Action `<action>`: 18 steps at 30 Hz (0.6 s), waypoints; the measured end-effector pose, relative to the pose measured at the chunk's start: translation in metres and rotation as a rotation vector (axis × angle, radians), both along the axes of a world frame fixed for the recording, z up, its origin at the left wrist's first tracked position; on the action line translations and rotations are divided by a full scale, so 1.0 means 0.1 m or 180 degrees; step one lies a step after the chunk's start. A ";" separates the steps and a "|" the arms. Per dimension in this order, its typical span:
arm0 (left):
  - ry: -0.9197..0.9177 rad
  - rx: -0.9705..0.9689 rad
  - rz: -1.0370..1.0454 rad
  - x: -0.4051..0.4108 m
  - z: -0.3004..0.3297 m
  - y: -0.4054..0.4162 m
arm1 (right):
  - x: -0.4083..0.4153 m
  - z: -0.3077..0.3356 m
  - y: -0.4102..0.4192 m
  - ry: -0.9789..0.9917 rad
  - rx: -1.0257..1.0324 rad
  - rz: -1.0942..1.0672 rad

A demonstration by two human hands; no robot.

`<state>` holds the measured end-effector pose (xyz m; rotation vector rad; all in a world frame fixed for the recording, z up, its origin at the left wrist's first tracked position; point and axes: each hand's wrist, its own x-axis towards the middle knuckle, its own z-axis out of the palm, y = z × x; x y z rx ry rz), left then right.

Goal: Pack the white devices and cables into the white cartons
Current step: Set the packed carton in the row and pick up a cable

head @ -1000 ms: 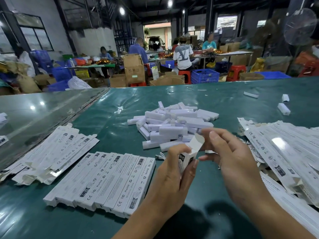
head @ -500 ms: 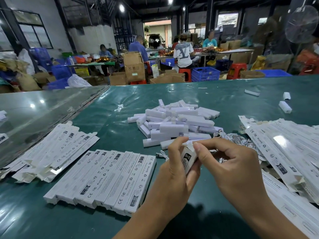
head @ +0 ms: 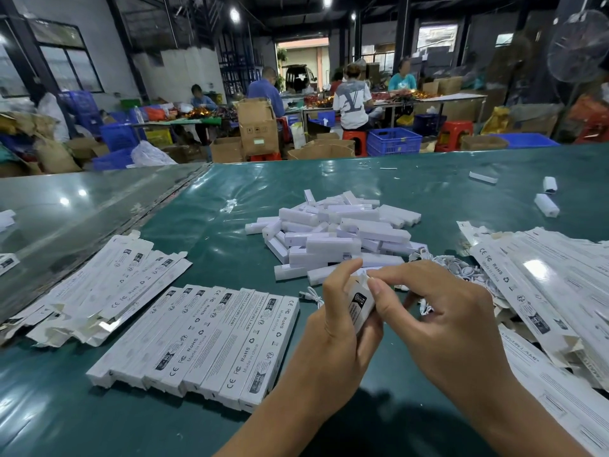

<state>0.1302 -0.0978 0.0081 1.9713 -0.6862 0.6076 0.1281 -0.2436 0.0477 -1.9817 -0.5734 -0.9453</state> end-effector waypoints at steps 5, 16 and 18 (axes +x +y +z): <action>0.0161 -0.0137 -0.0002 0.00 -0.01 0.00 | 0.03 0.01 -0.03 -0.0075 -0.0162 0.0153; 0.0357 -0.0092 -0.0033 -0.04 0.01 0.00 | 0.05 0.01 -0.02 -0.0342 -0.0247 0.0102; 0.0292 -0.0044 -0.0042 -0.03 0.01 -0.01 | 0.06 0.01 -0.04 -0.0140 -0.0066 0.0198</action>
